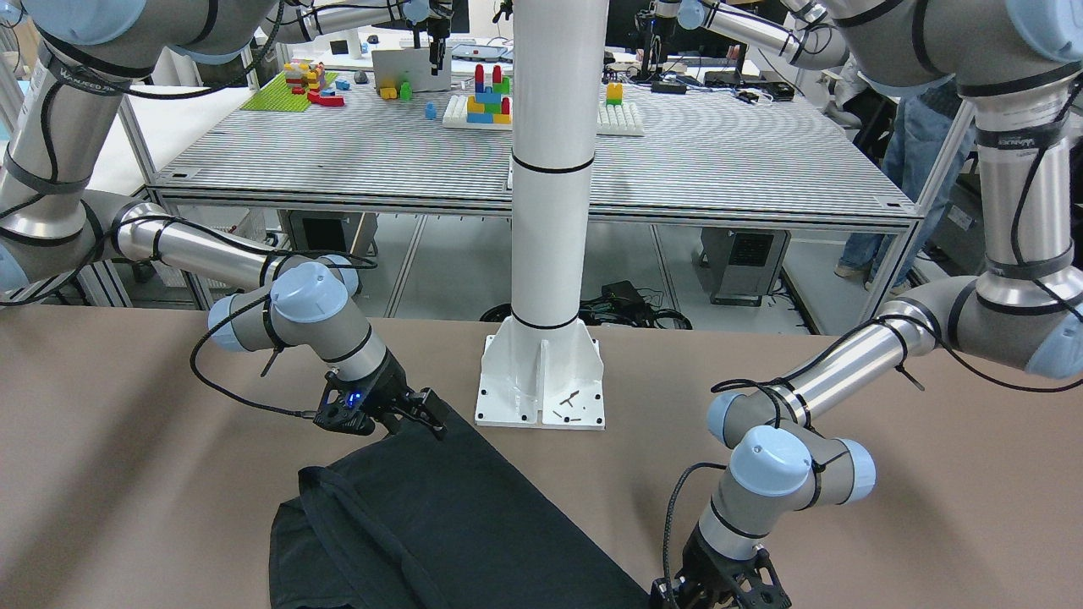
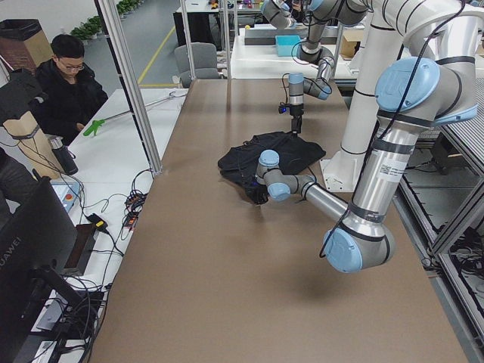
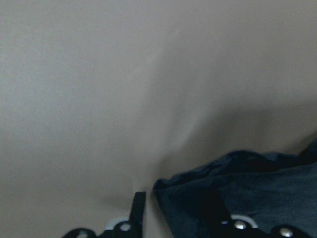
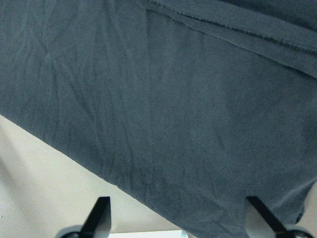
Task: Fold clothes
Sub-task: 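Lower the left gripper and grasp the shirt's side edge, then lift the side edge with the left gripper and fold it over the shirt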
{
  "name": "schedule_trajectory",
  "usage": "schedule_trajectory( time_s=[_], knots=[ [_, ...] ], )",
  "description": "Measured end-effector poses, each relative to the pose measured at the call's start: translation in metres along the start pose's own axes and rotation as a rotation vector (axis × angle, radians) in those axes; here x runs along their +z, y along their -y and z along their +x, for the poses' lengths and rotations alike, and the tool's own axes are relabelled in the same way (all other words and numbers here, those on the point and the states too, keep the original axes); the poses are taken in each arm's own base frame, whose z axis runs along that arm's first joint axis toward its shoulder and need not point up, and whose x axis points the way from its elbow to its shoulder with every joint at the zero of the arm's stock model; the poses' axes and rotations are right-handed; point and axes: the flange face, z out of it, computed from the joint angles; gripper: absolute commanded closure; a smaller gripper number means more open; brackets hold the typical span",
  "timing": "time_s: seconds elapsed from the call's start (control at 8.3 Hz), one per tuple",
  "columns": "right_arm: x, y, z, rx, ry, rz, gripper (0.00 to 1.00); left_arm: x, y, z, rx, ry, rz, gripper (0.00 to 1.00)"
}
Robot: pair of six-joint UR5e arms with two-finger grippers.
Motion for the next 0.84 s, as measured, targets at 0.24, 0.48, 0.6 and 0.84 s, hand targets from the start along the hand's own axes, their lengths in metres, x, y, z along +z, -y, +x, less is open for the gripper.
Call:
schedule_trajectory(
  time_s=[0.24, 0.48, 0.6, 0.84],
  knots=[
    [0.0, 0.0, 0.0, 0.0, 0.001, 0.001, 0.05, 0.002, 0.0, -0.002, -0.007, 0.004, 0.0, 0.96],
    [-0.002, 0.002, -0.001, 0.001, 0.004, 0.005, 0.05, 0.002, 0.001, -0.004, -0.011, 0.008, 0.0, 1.0],
    [-0.004, 0.004, -0.001, 0.003, 0.006, 0.009, 0.05, 0.0, 0.001, -0.001, -0.012, 0.003, 0.002, 1.0],
    [-0.005, 0.006, -0.002, 0.004, 0.01, 0.024, 0.05, -0.01, 0.014, -0.001, -0.015, -0.006, 0.012, 1.0]
  ],
)
